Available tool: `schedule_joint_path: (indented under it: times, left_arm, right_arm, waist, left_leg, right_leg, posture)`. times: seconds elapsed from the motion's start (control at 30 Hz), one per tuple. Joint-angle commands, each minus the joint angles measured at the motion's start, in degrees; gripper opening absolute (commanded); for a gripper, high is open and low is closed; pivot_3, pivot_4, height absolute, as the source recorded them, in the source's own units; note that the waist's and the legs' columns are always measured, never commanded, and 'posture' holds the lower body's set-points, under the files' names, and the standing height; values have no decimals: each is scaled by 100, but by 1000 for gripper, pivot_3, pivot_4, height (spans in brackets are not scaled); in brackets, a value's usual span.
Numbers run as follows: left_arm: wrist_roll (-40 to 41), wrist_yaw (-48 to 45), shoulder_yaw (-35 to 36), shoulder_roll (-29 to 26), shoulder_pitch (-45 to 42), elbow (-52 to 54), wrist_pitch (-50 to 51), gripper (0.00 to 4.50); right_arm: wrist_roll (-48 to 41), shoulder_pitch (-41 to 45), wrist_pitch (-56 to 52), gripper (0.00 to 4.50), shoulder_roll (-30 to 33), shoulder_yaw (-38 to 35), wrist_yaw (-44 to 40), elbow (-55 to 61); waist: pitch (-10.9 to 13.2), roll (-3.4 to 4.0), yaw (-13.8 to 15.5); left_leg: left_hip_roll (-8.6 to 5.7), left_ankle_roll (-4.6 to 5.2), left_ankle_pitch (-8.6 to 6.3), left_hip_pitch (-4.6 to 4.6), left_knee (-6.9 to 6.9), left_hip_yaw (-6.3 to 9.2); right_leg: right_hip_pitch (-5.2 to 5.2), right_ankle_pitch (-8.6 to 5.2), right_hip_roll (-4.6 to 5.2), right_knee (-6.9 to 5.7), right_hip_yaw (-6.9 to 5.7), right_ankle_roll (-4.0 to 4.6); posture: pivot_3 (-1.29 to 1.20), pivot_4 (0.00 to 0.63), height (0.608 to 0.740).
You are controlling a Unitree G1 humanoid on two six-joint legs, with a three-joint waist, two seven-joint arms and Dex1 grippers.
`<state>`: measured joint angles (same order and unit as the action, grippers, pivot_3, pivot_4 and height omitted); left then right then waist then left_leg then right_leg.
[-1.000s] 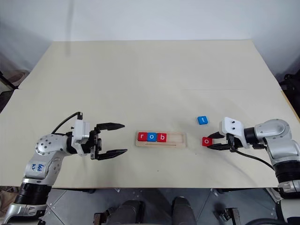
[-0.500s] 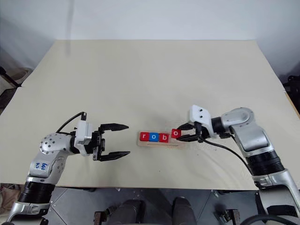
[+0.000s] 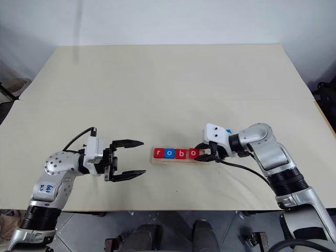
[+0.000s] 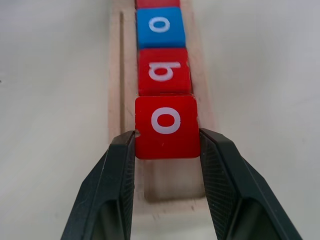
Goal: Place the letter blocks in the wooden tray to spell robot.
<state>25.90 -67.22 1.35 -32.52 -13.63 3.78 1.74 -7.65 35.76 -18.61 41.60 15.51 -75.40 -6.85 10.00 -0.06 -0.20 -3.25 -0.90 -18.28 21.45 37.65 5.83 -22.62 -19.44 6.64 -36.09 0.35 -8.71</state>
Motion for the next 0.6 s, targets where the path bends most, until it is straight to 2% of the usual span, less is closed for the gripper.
schedule_joint_path:
  times: [0.03, 0.4, 0.6]
  left_arm:
    - [41, 36, 113, -53, 54, 187, -104, 4500]
    - [34, 77, 96, -36, 72, 150, -159, 4500]
    - [32, 102, 107, -43, 75, 124, -191, 4500]
  right_arm:
    - [1, 165, 54, 1477, -37, -21, -21, 135]
    - [16, 237, -49, 1477, -100, 50, -25, 144]
    - [17, 259, 40, 3419, -101, 3, 10, 114]
  waist:
    - [0, 0, 2]
    - [0, 0, 7]
    - [0, 0, 7]
  left_leg:
    - [0, 0, 0, 0, 0, 0]
    - [-1, 0, 0, 0, 1, 0]
    - [-1, 0, 0, 0, 1, 0]
  right_leg:
    - [0, 0, 0, 0, 0, 0]
    - [0, 0, 2, 0, 0, 0]
    - [0, 0, 2, 1, 0, 0]
  posture:
    - [0, 150, 740]
    - [0, 150, 740]
    - [0, 150, 740]
